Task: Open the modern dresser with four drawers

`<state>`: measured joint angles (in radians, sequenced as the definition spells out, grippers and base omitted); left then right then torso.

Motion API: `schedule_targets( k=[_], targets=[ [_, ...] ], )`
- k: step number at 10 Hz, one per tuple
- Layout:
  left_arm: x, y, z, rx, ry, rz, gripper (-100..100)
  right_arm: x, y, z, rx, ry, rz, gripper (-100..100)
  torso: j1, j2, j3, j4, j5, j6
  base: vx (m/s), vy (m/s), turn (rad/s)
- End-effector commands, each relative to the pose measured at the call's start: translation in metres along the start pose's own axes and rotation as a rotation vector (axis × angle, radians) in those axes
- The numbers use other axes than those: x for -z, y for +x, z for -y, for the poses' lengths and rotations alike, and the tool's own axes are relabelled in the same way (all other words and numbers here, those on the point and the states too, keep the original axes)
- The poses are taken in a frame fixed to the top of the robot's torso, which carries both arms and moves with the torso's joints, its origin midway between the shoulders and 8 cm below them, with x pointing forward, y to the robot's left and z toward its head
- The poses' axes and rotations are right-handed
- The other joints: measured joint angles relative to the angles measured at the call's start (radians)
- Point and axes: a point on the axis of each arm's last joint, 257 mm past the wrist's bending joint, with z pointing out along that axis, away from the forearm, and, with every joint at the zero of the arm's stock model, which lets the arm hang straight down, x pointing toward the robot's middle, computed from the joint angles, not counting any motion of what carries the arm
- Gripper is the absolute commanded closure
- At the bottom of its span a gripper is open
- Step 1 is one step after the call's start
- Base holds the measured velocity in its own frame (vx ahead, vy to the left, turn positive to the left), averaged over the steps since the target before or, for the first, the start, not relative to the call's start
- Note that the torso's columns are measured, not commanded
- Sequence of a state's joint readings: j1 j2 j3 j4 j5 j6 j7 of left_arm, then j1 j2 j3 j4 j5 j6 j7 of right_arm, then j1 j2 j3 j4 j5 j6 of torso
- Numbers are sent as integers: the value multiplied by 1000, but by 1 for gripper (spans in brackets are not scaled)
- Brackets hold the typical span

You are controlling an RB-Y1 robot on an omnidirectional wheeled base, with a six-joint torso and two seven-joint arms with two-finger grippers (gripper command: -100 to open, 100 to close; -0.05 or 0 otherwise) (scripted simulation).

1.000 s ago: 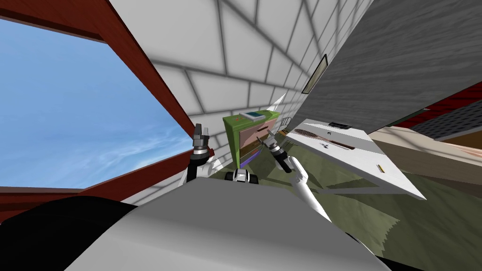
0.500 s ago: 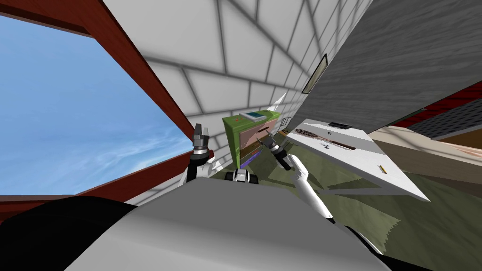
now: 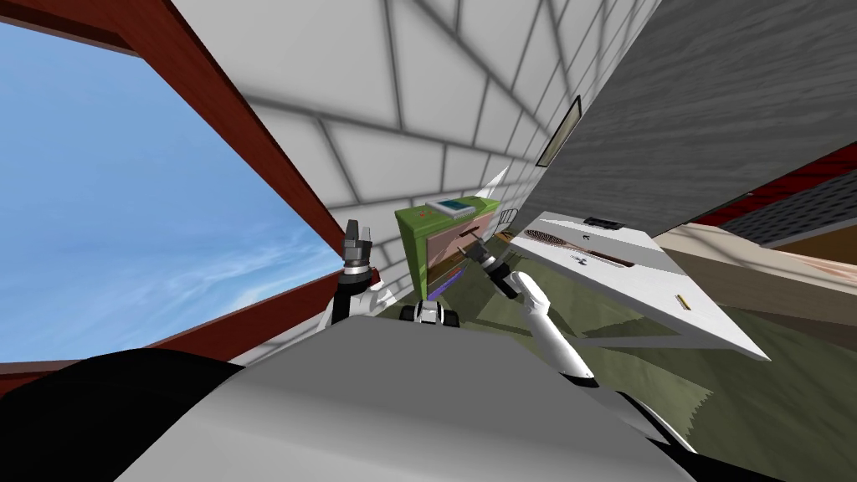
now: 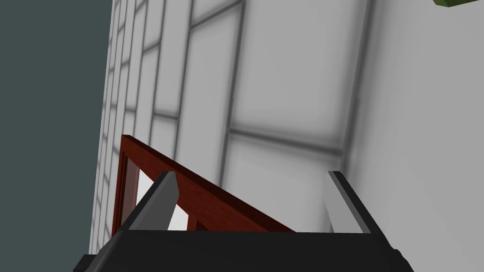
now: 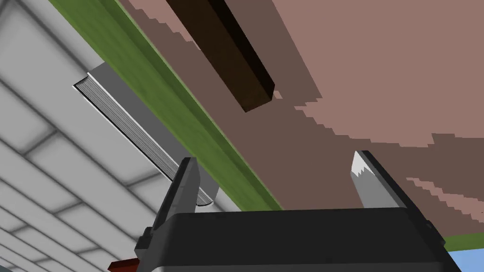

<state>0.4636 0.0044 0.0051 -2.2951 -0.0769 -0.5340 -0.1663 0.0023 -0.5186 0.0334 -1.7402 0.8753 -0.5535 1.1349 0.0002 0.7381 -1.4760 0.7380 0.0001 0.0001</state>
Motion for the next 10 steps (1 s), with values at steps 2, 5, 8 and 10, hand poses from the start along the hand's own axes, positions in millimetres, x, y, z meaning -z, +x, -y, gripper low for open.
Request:
schedule_targets(
  k=[2,5,8,10],
  targets=[
    [0,0,0,0,0,0,0,0,23,-4,187,-64,-38,-100,0,0,0,0,0,0,34,16,-15],
    [0,0,0,0,0,0,0,0,36,-5,301,-103,-56,-100,0,0,0,0,0,0,30,13,-12],
    [0,0,0,0,0,0,0,0,34,-5,284,-97,-53,100,-1,1,1,0,0,0,3,2,0],
    [0,0,0,0,0,0,0,2,31,-4,283,-102,-43,100,-3,5,3,1,-1,0,-113,-82,-63]
  ],
)
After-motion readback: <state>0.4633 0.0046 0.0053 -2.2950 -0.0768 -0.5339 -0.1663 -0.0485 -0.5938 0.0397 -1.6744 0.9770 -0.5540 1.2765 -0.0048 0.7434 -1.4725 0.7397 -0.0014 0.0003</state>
